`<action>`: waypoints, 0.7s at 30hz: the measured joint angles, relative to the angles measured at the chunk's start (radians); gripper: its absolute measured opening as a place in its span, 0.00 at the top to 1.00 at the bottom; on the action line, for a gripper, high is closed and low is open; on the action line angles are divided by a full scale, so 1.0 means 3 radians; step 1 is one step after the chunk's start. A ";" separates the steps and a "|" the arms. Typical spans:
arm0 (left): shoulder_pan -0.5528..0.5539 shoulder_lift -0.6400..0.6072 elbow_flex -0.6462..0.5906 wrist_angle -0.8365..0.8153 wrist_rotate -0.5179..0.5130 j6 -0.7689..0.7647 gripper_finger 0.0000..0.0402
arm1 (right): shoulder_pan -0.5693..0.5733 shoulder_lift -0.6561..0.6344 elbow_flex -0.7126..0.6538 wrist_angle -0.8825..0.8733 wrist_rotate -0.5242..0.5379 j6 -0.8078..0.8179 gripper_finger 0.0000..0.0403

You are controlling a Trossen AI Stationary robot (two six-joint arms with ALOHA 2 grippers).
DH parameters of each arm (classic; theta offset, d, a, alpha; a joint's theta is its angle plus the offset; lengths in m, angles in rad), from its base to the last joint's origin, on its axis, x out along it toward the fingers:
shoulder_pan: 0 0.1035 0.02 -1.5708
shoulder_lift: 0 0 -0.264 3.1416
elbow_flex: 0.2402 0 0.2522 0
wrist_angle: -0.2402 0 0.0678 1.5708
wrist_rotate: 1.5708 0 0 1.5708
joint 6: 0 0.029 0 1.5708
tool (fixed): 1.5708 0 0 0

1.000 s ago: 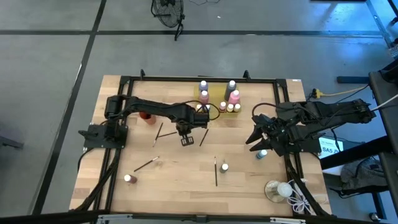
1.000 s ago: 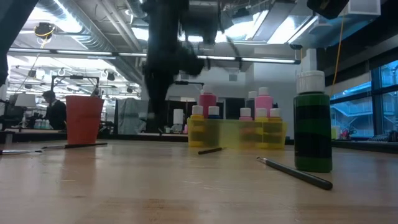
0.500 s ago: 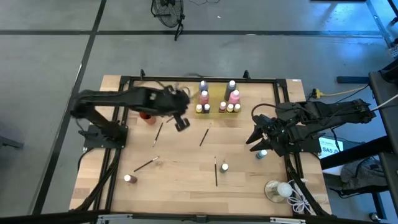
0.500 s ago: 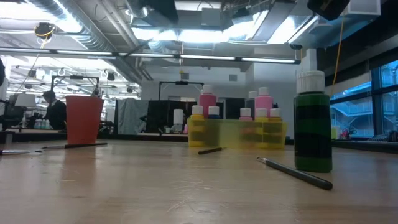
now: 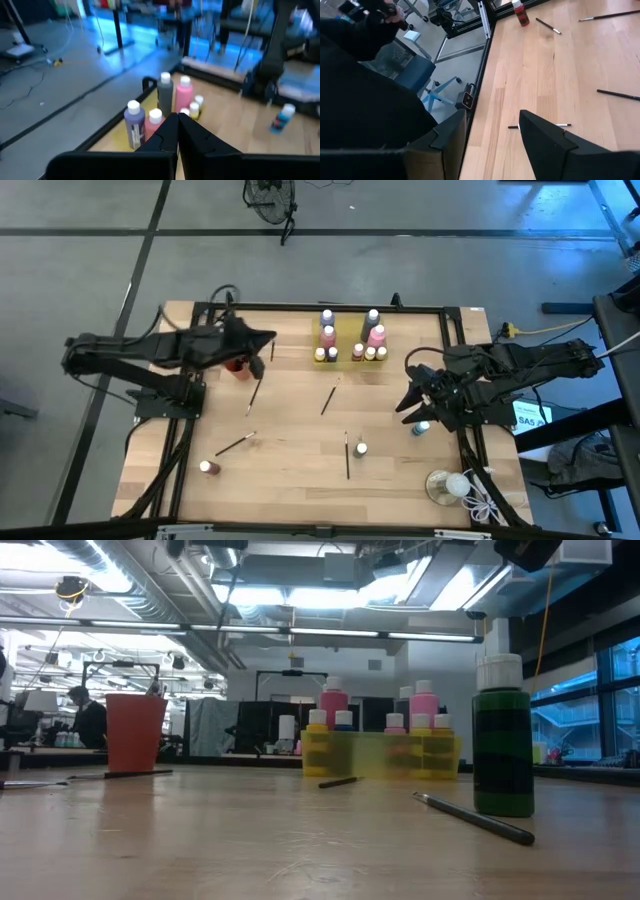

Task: Pick & Place Paint Supplies
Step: Put the silver paint brush into the orange cup

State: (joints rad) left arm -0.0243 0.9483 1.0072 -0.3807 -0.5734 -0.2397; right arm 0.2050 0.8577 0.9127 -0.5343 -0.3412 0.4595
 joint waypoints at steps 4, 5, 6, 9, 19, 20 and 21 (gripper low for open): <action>-0.0087 -0.0465 -0.0572 0.0467 -0.0303 0.0067 1.00 | 0.0003 0.0000 0.0000 0.0001 0.0001 0.0001 0.53; -0.0122 -0.0573 -0.0665 0.0511 -0.0398 0.0092 1.00 | 0.0003 0.0000 0.0000 0.0002 0.0001 0.0001 0.53; -0.0159 -0.0676 -0.0742 0.0532 -0.0493 0.0106 1.00 | 0.0003 0.0000 0.0000 0.0003 0.0001 0.0001 0.53; -0.0286 -0.0960 -0.0889 0.0552 -0.0707 0.0141 1.00 | 0.0001 0.0000 0.0000 0.0003 0.0001 0.0001 0.53; -0.0809 -0.1487 -0.0900 -0.0431 -0.1591 -0.0169 1.00 | -0.0008 0.0000 0.0000 0.0003 0.0010 0.0014 0.53; -0.0848 -0.1504 -0.0900 -0.0551 -0.1659 -0.0246 1.00 | -0.0008 0.0000 0.0000 0.0006 0.0017 0.0014 0.53; -0.0884 -0.1519 -0.0901 -0.0658 -0.1719 -0.0324 1.00 | -0.0008 0.0000 0.0000 0.0009 0.0018 0.0014 0.53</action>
State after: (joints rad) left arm -0.2895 0.4926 0.7368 -0.5780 -1.0891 -0.3370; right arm 0.2028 0.8577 0.9127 -0.5316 -0.3357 0.4637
